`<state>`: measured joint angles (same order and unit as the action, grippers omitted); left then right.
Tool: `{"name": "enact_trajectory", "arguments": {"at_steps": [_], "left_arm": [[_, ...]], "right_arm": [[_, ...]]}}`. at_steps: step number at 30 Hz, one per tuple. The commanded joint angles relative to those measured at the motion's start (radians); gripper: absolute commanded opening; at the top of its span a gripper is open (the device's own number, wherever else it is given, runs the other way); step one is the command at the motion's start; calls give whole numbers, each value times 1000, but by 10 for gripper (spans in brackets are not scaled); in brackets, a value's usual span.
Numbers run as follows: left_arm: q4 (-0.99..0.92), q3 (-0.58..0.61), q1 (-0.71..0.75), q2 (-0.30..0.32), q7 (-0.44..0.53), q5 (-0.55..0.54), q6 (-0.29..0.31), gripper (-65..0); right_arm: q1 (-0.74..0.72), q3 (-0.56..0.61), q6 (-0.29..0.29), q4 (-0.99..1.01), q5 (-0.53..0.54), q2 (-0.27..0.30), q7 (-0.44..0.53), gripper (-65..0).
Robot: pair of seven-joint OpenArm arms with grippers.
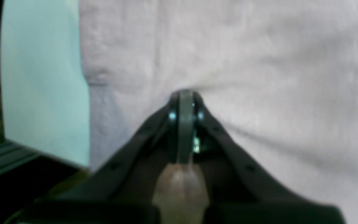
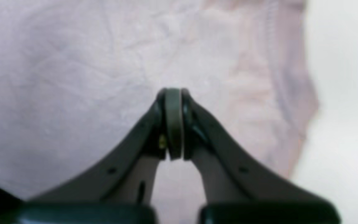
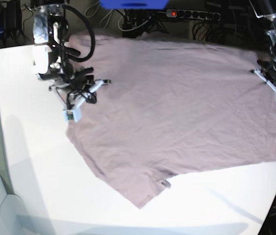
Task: Layout the t-shirt on the table in an organized manner, then fold the t-shirt properly
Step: 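Pull the shirt edges apart with both grippers to flatten it, then drag the held shirt edges toward the robot with both grippers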
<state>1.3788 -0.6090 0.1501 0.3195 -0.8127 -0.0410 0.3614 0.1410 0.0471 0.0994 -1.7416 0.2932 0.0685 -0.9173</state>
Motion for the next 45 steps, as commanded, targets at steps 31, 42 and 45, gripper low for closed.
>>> {"name": "enact_trajectory", "arguments": {"at_steps": [31, 42, 45], "left_arm": [[-405, 341, -502, 17, 148, -15, -2, -650], [-319, 340, -435, 25, 98, -9, -2, -650], [-319, 340, -435, 43, 98, -13, -2, -650]], "right_arm": [[-513, -13, -3, 826, -1, 242, 306, -650], [-189, -72, 1, 423, 1, 178, 192, -650], [-108, -69, 1, 269, -1, 138, 152, -650]]}}
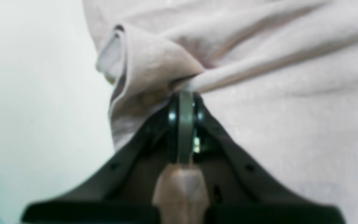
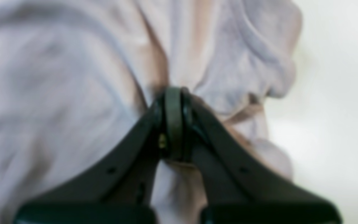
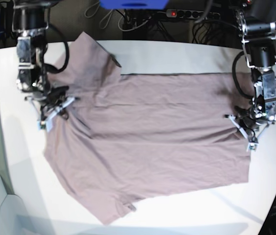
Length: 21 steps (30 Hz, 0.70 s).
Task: Layout the t-shirt on the table in an organized manner, then fold the t-shirt properly
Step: 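Drag the held shirt edges toward the robot with both grippers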
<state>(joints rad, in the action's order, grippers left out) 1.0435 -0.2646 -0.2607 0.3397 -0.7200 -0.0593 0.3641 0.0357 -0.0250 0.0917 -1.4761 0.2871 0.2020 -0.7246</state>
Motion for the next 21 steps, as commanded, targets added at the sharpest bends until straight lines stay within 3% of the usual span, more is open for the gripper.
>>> {"name": "enact_trajectory", "arguments": {"at_steps": [1, 5, 9, 13, 17, 21], "left_arm": [[21, -5, -24, 28, 6, 3, -4, -650], [82, -35, -25, 32, -5, 3, -3, -650], [217, -114, -24, 26, -89, 3, -1, -650], [384, -147, 14, 23, -178, 2, -1, -650], [470, -141, 110, 12, -203, 2, -1, -650], [464, -146, 217, -27, -152, 9, -1, -650]], "right_arm": [[14, 3, 9, -36, 5, -6, -53, -650], [54, 50, 10, -165, 5, -20, -115, -650], [49, 61, 10, -258, 4, -14, -129, -650], [-7, 61, 10, -303, 4, 35, -129, -650], [-145, 61, 10, -222, 4, 38, -125, -650], [-329, 67, 10, 16, 4, 3, -120, -650]]}}
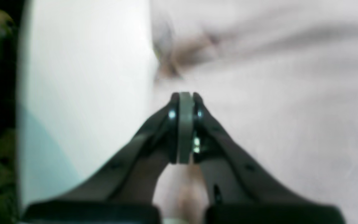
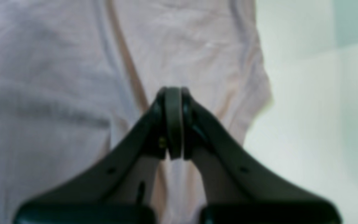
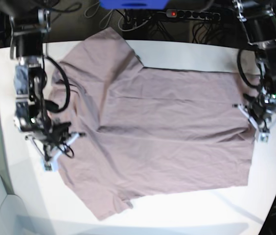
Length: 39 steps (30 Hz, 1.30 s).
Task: Layout the t-shirt on the table in an organized manner, then fold the t-shirt properly
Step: 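Drag the held shirt edges toward the robot with both grippers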
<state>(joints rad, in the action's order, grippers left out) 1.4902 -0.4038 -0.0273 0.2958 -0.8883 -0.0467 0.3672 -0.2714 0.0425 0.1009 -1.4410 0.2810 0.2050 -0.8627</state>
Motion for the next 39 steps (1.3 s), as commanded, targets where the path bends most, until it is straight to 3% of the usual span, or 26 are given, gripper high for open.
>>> {"name": "enact_trajectory", "arguments": {"at_steps": [1, 4, 10, 13, 19, 23, 26, 36, 39], "left_arm": [[10, -4, 8, 15, 36, -9, -4, -650], [-50, -5, 43, 1, 87, -6, -4, -650], [-202, -7, 51, 13, 156, -9, -4, -650], [-225, -8, 51, 23, 168, -2, -4, -650], [-222, -36, 63, 44, 159, -6, -4, -650], [-214, -108, 69, 44, 159, -3, -4, -650], [-214, -114, 69, 61, 159, -9, -3, -650], [-199, -113, 71, 59, 157, -11, -3, -650], [-139, -117, 71, 33, 102, -11, -3, -650]], "right_arm": [[-68, 0, 1, 52, 10, -14, 20, -650], [-203, -2, 1, 271, 10, -34, 36, -650], [-372, 0, 1, 704, 10, -55, 250, -650], [-391, 1, 1, 816, 10, -49, 351, -650], [-380, -2, -10, 859, 8, -5, 471, -650], [-377, -5, -89, 865, 8, 46, 506, -650], [-375, -5, -106, 885, 8, 75, 534, -650], [-378, -2, -106, 902, 10, 84, 535, -650], [-385, 0, -106, 900, 10, 84, 535, -650]]}}
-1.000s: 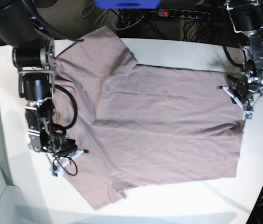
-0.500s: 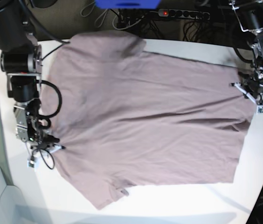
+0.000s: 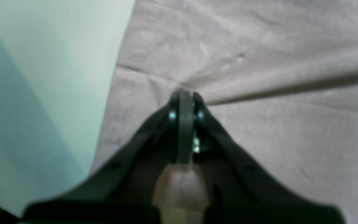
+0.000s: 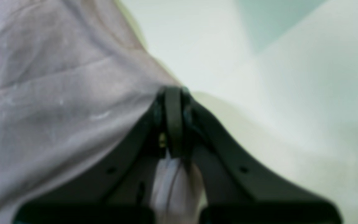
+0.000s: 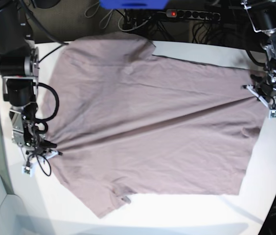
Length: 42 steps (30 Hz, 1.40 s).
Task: Layout the t-shirt on the table in an organized manner, then fold the t-shirt properly
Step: 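Drag the held shirt edges toward the robot with both grippers, then release the shirt and move both grippers to the shirt's collar-side corners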
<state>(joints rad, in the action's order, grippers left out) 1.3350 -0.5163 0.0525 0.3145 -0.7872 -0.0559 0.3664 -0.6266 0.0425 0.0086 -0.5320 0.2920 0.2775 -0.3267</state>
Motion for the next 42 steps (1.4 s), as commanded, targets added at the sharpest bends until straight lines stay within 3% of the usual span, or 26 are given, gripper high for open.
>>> {"name": "enact_trajectory", "arguments": {"at_steps": [1, 10, 12, 15, 19, 24, 33, 38, 42], "left_arm": [[44, -5, -9, 8, -24, -2, -2, -650], [393, -5, -13, -65, -211, -2, -2, -650], [432, -5, -18, -68, -217, -2, -2, -650], [407, 0, -82, -65, -194, 8, -2, -650], [208, 12, -219, -50, -117, 9, -2, -650], [-157, 166, -414, 4, 12, 9, -5, -650], [-664, 284, -619, 36, 243, 9, -13, -650], [-839, 376, -670, 58, 401, 8, -16, -650], [-882, 371, -685, 76, 441, 8, -16, -650]], "right_arm": [[-40, 0, -14, -9, -1, 12, 1, -650], [-88, -2, -12, -63, -1, 16, -2, -650], [-86, -5, -11, -112, -1, 22, -7, -650], [-54, -6, -11, -216, 2, 45, -87, -650], [43, -11, -11, -420, 2, 45, -191, -650], [258, -103, -11, -762, 2, 18, -312, -650], [569, -126, -9, -1233, 2, -22, -509, -650], [678, -125, -9, -1305, 2, -39, -535, -650], [733, -123, -9, -1293, 2, -57, -535, -650]]}}
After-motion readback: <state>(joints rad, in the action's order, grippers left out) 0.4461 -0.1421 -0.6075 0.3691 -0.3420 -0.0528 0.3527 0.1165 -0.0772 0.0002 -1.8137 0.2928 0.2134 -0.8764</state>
